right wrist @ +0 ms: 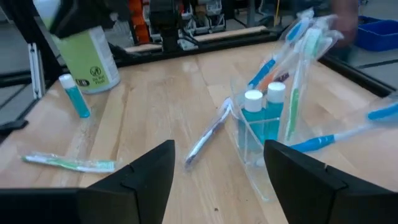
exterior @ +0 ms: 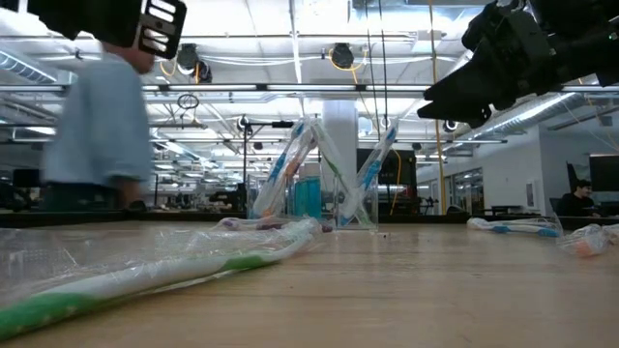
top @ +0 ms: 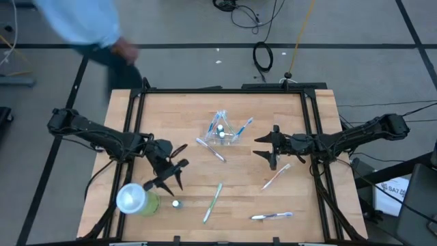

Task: Pick & Place toothbrushing station
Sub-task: Put the mouthwash into the transparent organizer

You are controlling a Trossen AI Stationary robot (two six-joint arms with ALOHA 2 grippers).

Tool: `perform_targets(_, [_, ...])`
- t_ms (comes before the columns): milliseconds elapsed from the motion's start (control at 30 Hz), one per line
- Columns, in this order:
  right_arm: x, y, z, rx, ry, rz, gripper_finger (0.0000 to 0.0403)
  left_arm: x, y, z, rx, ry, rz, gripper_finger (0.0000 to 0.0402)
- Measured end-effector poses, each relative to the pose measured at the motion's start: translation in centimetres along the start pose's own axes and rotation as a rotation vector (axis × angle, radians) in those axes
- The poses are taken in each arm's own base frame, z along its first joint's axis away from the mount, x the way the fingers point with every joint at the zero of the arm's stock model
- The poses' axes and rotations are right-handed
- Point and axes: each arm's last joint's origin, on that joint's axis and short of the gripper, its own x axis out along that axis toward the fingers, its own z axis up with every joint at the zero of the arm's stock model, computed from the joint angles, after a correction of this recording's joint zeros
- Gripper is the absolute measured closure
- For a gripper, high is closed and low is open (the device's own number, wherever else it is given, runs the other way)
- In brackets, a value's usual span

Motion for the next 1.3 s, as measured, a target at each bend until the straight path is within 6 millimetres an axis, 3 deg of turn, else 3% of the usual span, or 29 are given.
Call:
perform_targets(300, [-0.1, 0.2, 1.2, -0.034, -0.124, 0.022, 0.0167, 1.8, 2.0, -1.8, 0.0, 0.02, -0.062, 0.0224])
perform_targets(867, [-0.1, 0.2, 1.2, -0.064, -0.124, 0.019, 0.0169, 5.6, 2.2, -5.2, -0.007, 0.077, -0.285, 0.0225])
perform_targets(1133, [-0.1, 0.2, 1.2, -0.064, -0.124, 0.019, 0.0169, 6.1, 1.8, -5.3, 0.055, 0.057, -0.34, 0.0224])
perform_targets(1300, [-0.1, 0.2, 1.2, -0.063, -0.125, 0.018, 0.0169, 5.8, 2.4, -5.0, 0.079, 0.048, -0.271, 0.0225])
